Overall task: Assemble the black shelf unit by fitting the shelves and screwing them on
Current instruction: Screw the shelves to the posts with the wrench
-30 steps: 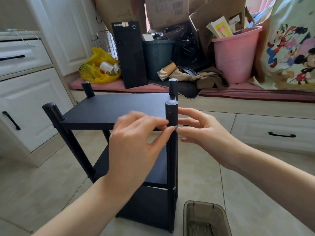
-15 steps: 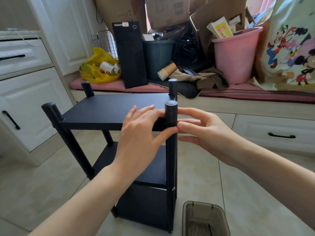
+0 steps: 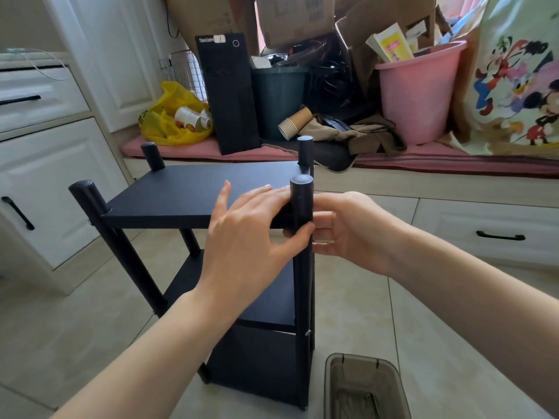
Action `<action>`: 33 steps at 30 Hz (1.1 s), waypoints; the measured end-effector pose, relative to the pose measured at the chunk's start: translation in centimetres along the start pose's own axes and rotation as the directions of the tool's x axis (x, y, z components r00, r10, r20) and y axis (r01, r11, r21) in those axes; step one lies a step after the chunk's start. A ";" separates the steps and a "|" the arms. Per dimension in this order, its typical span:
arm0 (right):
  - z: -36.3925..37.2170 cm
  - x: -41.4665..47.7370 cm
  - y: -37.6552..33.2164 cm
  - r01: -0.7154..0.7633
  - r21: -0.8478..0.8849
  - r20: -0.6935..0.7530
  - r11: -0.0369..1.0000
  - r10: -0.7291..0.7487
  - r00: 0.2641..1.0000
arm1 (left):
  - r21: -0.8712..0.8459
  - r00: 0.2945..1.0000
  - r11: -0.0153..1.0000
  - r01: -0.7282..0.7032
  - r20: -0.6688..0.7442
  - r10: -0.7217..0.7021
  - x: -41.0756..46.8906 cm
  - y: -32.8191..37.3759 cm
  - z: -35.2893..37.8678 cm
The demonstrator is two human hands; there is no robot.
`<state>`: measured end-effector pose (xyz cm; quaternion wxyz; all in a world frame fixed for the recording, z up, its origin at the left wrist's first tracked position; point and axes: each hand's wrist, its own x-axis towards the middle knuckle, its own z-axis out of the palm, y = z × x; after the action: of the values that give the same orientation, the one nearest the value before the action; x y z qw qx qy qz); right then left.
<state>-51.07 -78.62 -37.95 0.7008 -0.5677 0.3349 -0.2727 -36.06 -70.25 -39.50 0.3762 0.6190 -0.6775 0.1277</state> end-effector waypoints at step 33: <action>-9.1 -1.2 21.6 -0.584 -0.501 -0.074 0.639 0.641 0.764 | 0.036 0.988 0.997 -0.069 -0.132 0.073 -0.6 -0.5 1.3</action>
<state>-58.83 -78.82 -60.13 0.5985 -0.5944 0.5260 0.1087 -36.07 -70.75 -40.89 0.4064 0.5903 -0.6703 0.1926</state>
